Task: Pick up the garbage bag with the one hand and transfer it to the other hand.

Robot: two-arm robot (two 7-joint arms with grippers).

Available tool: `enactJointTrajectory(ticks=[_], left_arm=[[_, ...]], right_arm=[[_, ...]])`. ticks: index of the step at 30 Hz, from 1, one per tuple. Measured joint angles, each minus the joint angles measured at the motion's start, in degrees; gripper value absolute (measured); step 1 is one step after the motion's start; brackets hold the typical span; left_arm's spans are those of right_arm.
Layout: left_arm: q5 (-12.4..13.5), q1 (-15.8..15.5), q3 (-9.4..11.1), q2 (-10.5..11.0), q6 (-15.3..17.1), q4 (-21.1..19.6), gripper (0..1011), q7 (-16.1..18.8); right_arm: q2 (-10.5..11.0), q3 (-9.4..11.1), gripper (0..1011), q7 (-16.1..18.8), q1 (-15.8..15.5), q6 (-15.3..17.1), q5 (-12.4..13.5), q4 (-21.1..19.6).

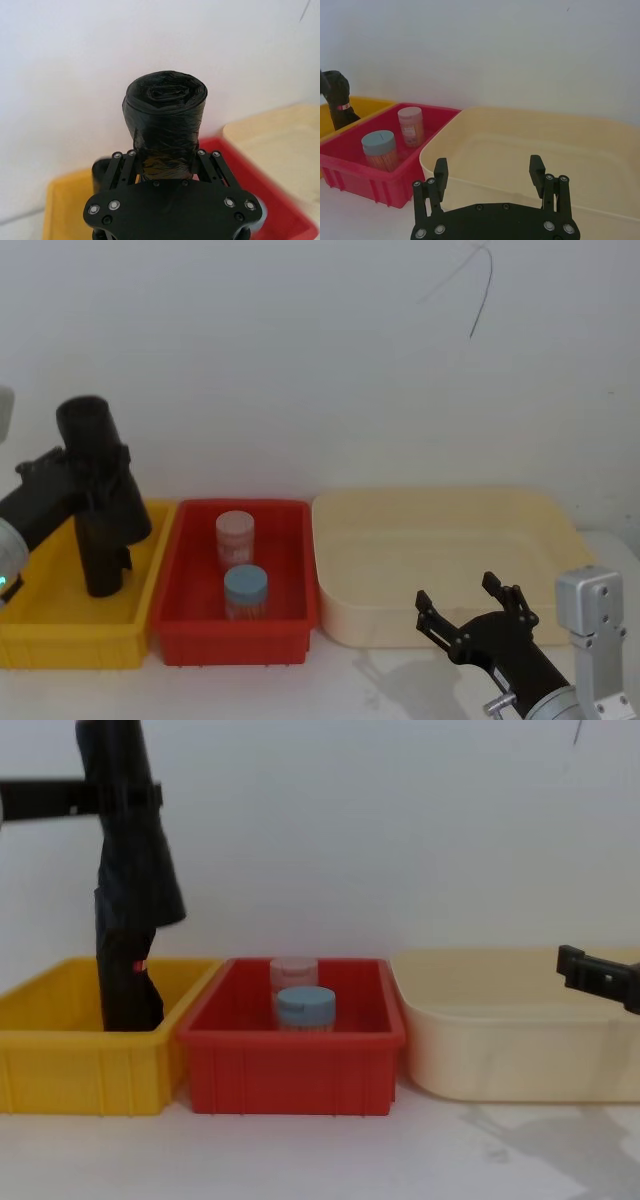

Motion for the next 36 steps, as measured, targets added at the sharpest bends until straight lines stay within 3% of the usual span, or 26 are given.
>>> enactJointTrajectory(ticks=[12, 21, 36], left_arm=[[-4.0, -4.7, 0.9, -1.8, 3.3, 1.1, 457, -3.5], [-5.4, -8.8, 4.4, -4.0, 5.1, 5.8, 457, -6.4], [-5.1, -13.7, 9.2, -5.7, 6.3, 11.0, 457, -9.1]], right_arm=[[0.0, 0.0, 1000, 0.0, 0.0, 0.0, 0.0, 0.0], [0.0, 0.0, 1000, 0.0, 0.0, 0.0, 0.0, 0.0], [0.0, 0.0, 1000, 0.3, 0.2, 0.2, 0.0, 0.0]])
